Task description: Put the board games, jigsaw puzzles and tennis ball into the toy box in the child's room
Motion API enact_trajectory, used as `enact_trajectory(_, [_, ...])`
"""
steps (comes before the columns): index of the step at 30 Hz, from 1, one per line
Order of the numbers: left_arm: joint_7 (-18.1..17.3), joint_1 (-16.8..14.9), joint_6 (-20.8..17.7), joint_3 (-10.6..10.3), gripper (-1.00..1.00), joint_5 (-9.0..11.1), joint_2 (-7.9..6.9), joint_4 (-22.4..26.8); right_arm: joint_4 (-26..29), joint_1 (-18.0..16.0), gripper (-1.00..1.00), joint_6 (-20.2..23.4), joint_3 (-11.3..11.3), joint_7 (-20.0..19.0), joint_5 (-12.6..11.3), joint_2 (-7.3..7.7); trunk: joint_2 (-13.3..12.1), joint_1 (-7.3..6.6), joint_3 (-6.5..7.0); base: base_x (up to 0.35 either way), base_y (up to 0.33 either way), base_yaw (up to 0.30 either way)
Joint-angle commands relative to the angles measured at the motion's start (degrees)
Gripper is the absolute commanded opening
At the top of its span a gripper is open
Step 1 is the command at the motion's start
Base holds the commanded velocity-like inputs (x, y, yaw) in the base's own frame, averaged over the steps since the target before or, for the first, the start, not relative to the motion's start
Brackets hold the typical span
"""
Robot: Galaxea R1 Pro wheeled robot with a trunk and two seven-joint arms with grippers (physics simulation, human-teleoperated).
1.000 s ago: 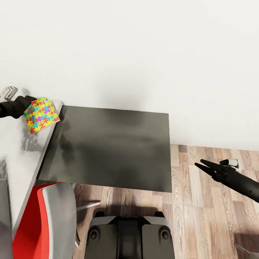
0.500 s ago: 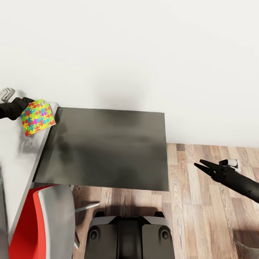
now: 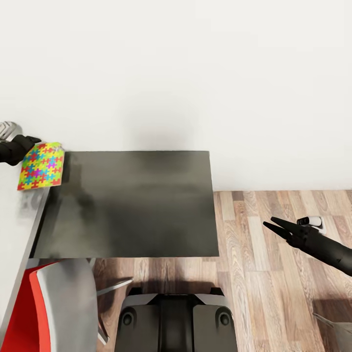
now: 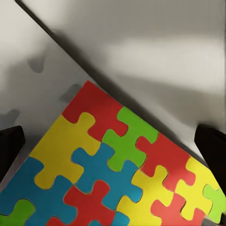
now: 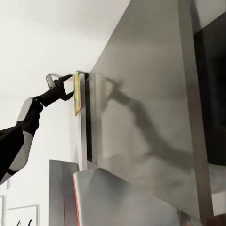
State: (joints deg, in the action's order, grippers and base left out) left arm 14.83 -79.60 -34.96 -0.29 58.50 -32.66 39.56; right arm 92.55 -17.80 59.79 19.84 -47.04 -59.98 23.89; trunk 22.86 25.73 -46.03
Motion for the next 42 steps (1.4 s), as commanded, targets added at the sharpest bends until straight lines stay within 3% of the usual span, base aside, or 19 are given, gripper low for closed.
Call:
enact_trajectory(1, [0.3,0.1,0.1,-0.1,1.00,2.1,2.17,0.1,0.0,0.0,1.00,0.2,0.0,-0.3,0.2,0.01,0.1,0.05,-0.07,0.000,0.000,-0.044])
enact_trajectory(30, [0.0,1.7,0.1,0.7,1.00,2.1,1.83,0.6,0.0,0.0,1.00,0.2,-0.2,-0.2,0.2,-0.34,0.1,0.05,-0.07,-0.003,0.000,-0.008])
enact_trajectory(37, [-0.1,1.8,-0.1,4.0,1.00,2.1,1.26,0.9,0.0,0.0,1.00,0.2,-0.3,-0.1,0.3,-0.46,0.1,0.05,-0.07,-0.169,0.000,0.000])
enact_trajectory(42, [-0.1,1.8,-0.5,6.7,1.00,2.1,-0.39,1.8,0.0,-0.1,1.00,0.2,-0.4,0.2,0.5,-0.54,0.1,0.05,-0.07,-0.146,0.000,0.000])
